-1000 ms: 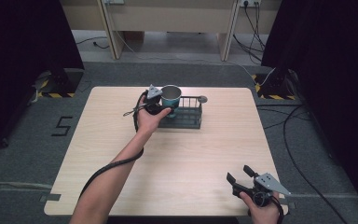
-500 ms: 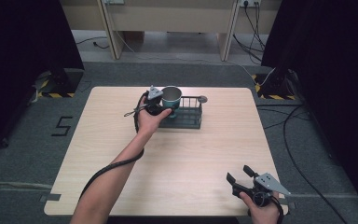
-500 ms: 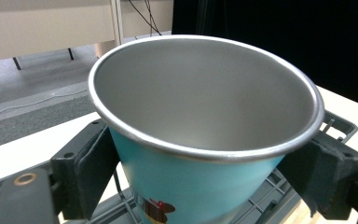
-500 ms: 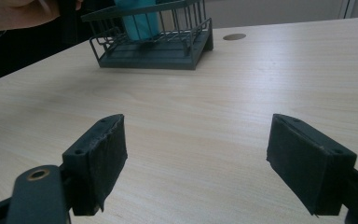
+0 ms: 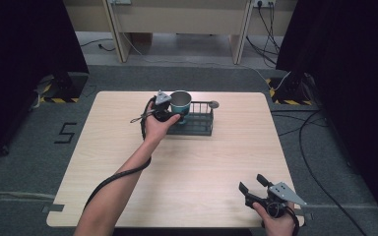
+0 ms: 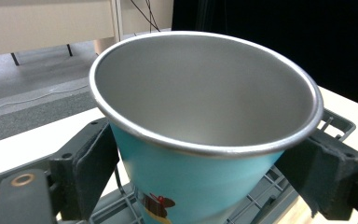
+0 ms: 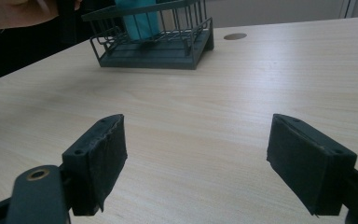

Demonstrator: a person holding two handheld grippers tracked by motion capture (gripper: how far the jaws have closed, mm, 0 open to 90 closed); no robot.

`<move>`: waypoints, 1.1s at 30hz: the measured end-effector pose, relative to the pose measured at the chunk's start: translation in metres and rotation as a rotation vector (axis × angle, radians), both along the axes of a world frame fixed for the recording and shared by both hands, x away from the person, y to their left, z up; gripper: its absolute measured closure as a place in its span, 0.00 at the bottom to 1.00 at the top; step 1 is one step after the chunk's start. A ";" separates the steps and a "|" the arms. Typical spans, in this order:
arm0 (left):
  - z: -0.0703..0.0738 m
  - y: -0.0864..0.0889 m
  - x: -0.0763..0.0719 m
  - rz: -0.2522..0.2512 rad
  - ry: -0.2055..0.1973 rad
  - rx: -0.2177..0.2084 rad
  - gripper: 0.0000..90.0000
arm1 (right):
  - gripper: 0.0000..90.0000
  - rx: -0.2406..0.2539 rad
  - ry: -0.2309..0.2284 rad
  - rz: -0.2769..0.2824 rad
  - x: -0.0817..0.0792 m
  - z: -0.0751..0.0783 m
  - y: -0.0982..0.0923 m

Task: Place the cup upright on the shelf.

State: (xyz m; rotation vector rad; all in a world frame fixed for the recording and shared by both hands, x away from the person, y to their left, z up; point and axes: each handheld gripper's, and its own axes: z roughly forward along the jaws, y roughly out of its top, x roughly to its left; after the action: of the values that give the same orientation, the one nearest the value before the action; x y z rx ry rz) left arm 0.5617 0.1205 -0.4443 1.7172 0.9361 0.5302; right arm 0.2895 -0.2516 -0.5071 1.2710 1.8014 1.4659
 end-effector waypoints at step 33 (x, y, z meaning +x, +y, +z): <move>0.006 0.013 -0.028 0.032 -0.019 -0.018 0.16 | 0.23 0.001 0.002 0.005 0.001 0.000 0.002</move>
State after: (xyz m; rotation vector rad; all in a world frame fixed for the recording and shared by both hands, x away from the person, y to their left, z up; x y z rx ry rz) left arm 0.5340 0.1331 -0.4383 1.6809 0.9533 0.5566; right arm 0.2902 -0.2494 -0.5076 1.2702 1.8062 1.4686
